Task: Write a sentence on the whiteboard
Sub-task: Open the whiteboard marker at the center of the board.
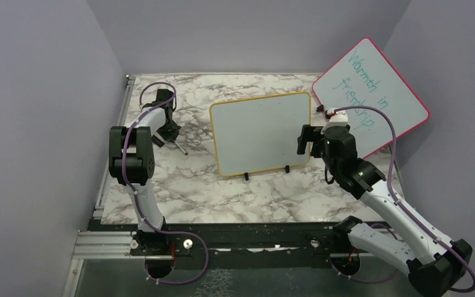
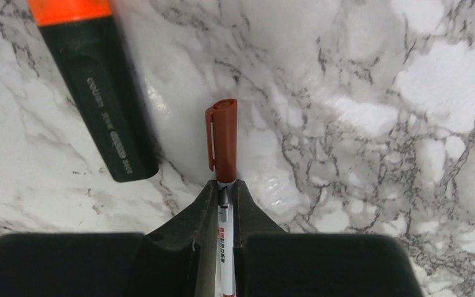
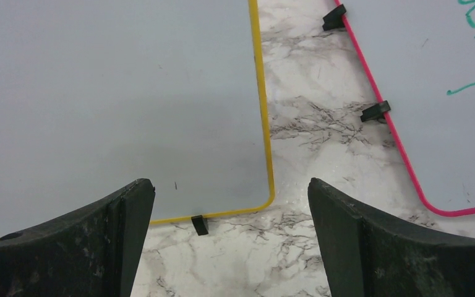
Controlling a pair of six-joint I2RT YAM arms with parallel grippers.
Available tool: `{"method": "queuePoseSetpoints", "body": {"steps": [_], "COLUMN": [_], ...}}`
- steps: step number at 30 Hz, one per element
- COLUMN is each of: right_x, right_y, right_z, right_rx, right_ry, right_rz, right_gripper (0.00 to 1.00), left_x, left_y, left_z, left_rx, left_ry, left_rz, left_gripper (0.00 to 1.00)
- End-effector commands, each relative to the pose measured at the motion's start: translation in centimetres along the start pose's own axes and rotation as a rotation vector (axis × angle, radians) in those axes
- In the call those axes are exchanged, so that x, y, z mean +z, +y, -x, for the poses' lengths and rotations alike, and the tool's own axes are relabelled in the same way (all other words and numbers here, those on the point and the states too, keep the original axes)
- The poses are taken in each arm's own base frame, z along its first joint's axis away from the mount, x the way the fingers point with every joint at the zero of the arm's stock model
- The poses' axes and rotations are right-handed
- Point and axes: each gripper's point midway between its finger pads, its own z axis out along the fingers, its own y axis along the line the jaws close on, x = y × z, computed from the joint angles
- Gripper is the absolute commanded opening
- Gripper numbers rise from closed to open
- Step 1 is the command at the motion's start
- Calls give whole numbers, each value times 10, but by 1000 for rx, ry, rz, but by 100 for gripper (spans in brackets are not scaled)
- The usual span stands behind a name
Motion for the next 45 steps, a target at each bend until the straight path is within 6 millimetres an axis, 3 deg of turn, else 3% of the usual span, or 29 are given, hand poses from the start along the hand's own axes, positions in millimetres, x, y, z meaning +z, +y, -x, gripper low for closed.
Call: {"method": "queuePoseSetpoints", "body": {"steps": [1,6,9,12,16,19,24,30,35,45], "right_x": [-2,-7,-18,-24,-33,-34,-34,-35,-41,-49], "right_y": [24,36,56,74,100,111,133,164,178,210], "right_z": [16,11,12,12,12,23,36,45,54,49], "right_rx": [-32,2,-51,-57,-90,-86,-76,-41,-43,-35], "right_ry": [-60,-128,-174,-185,-162,-205,-253,-290,-373,-457], "right_rz": [135,236,382,489,638,688,779,866,878,912], "right_gripper": [100,100,100,100,92,91,90,90,89,80], "left_x": [-25,-58,-81,-110,-155,-187,-223,-273,-298,-314], "left_y": [4,-7,-13,-19,-23,-28,-39,-74,-82,-86], "left_z": [-11,-8,-13,-16,-11,-13,-38,-82,-86,-94], "left_rx": [1,-25,-56,-101,-159,-174,-173,-124,-188,-345], "left_ry": [31,-12,-21,-39,-104,-123,-120,-120,-132,-140], "left_rz": [-73,-211,-313,-428,-572,-688,-819,-966,-1038,-1089], "left_gripper": [6,2,0,0,0,0,0,0,0,0]}}
